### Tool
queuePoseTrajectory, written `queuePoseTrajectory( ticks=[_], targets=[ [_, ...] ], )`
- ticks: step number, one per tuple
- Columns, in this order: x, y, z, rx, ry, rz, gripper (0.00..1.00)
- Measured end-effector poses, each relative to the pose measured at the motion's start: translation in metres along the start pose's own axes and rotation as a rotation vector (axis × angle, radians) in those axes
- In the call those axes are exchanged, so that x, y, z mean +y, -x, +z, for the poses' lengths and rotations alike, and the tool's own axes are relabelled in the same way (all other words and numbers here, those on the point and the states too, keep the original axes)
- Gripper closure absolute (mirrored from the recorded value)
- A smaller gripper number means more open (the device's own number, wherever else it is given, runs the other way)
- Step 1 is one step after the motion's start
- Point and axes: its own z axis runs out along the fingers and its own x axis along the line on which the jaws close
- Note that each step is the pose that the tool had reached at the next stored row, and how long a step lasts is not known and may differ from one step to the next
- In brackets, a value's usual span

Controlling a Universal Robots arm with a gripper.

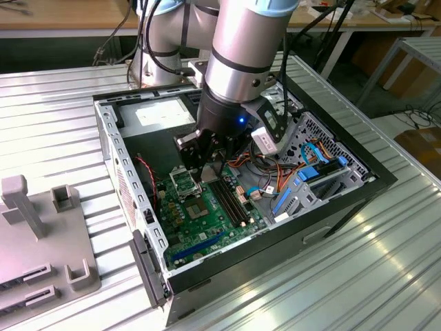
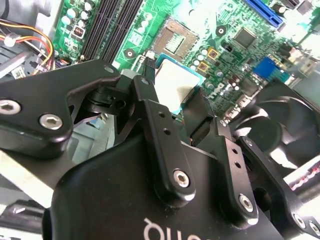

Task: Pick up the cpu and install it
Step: 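Place the cpu into insertion slot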

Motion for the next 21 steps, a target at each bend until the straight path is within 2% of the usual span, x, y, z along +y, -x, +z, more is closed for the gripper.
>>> queuePoseTrajectory(
  ticks=[7, 21],
  targets=[
    [0.0009, 0.0053, 0.016, 0.0011, 0.0001, 0.0, 0.53],
    [0.001, 0.0055, 0.0183, 0.0014, 0.0001, 0.0, 0.53]
  ],
)
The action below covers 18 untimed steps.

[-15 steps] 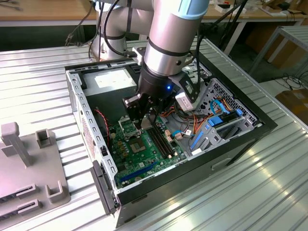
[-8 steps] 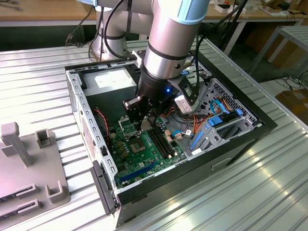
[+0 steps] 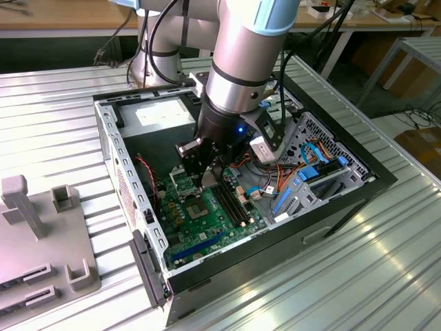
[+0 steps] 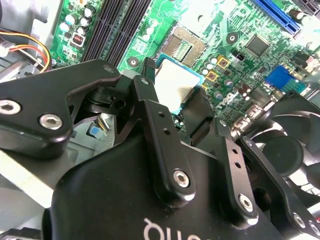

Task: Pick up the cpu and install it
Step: 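Place the cpu into insertion slot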

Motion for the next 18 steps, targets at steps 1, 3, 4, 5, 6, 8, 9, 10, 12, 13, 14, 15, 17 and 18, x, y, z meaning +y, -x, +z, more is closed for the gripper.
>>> queuePoseTrajectory(
  ticks=[1, 3, 4, 5, 6, 8, 9, 10, 12, 13, 14, 15, 17, 18],
  targets=[
    [0.0, 0.0, 0.0002, 0.0, 0.0, 0.0, 0.53],
    [0.0003, -0.002, 0.0095, 0.0, -0.0005, 0.0, 0.53],
    [0.0004, -0.0036, 0.0114, 0.0001, -0.0006, 0.0, 0.53],
    [0.0006, -0.0062, 0.0142, 0.0001, -0.0006, 0.0, 0.53],
    [0.0007, -0.0076, 0.0161, 0.0, -0.0005, 0.0, 0.53],
    [0.0009, -0.0089, 0.0198, 0.0, -0.0005, 0.0, 0.53],
    [0.0006, -0.0087, 0.022, 0.0, -0.0006, 0.0, 0.53],
    [-0.0005, -0.0087, 0.0236, 0.0001, -0.0009, 0.0, 0.53],
    [-0.0027, -0.0087, 0.0282, 0.0, -0.0006, 0.0, 0.53],
    [-0.0039, -0.0087, 0.0307, 0.0, -0.0005, 0.0, 0.53],
    [-0.0047, -0.0086, 0.0328, 0.0, -0.0004, 0.0, 0.53],
    [-0.0061, -0.0088, 0.0349, 0.0002, -0.0006, 0.0, 0.53],
    [-0.0088, -0.0092, 0.0378, 0.0, -0.0002, 0.0, 0.53],
    [-0.009, -0.0093, 0.0394, -0.0001, 0.0, 0.0, 0.53]
  ],
)
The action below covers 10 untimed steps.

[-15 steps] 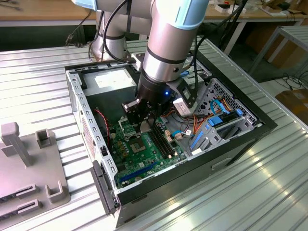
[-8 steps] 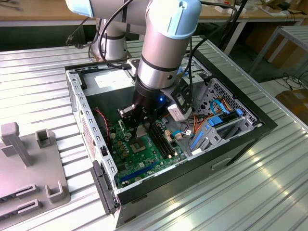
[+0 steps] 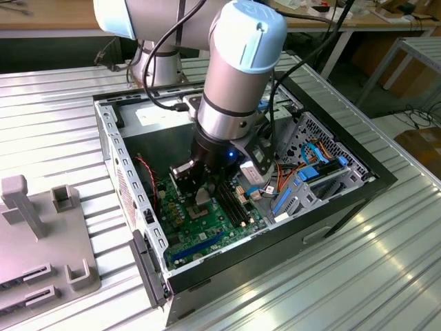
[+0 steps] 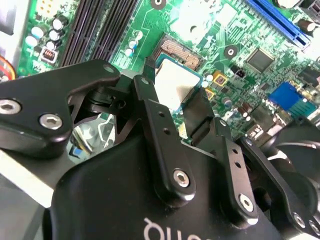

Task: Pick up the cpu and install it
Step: 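Place the cpu into insertion slot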

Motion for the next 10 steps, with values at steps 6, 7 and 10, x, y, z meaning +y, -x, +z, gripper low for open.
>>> queuePoseTrajectory(
  ticks=[6, 7, 10],
  targets=[
    [0.0, -0.0014, 0.0032, 0.0003, -0.0005, 0.0, 0.53],
    [0.0, -0.0014, 0.0033, 0.0002, -0.0003, 0.0, 0.53],
    [0.0003, -0.0016, 0.0059, 0.0, 0.0001, 0.0, 0.53]
  ],
)
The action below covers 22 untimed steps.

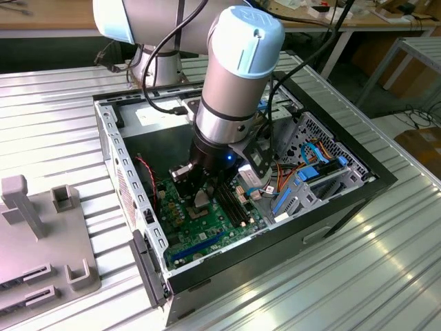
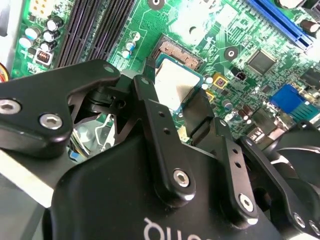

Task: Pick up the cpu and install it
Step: 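Place the cpu into insertion slot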

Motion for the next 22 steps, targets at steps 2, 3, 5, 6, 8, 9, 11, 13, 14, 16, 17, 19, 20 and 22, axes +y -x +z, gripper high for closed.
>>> queuePoseTrajectory(
  ticks=[2, 3, 5, 6, 8, 9, 11, 13, 14, 16, 17, 19, 20, 22],
  targets=[
    [0.0, 0.0002, 0.0038, 0.0001, -0.0002, 0.0, 0.53],
    [0.0001, 0.0002, 0.0056, 0.0001, -0.0003, 0.0, 0.53],
    [0.0002, 0.0003, 0.0093, 0.0001, -0.0003, 0.0, 0.53],
    [0.0002, 0.0002, 0.011, 0.0001, -0.0002, 0.0, 0.53],
    [0.0003, 0.0, 0.0134, 0.0, 0.0001, 0.0, 0.53],
    [0.0002, -0.0004, 0.0138, 0.0001, 0.0001, 0.0, 0.53],
    [0.0003, -0.0015, 0.0149, 0.0002, 0.0005, 0.0, 0.53],
    [-0.0003, -0.0016, 0.0154, 0.0001, 0.0008, 0.0, 0.53],
    [-0.001, -0.0017, 0.0156, 0.0001, 0.0008, 0.0, 0.53],
    [-0.0018, -0.0017, 0.0164, 0.0001, 0.001, 0.0, 0.53],
    [-0.0017, -0.0017, 0.0171, 0.0, 0.0011, 0.0, 0.53],
    [-0.0018, -0.0016, 0.0183, 0.0001, 0.0008, 0.0, 0.53],
    [-0.0018, -0.0016, 0.0189, 0.0001, 0.0008, 0.0, 0.53],
    [-0.0018, -0.0015, 0.0196, 0.0001, 0.0008, 0.0, 0.53]
  ],
)
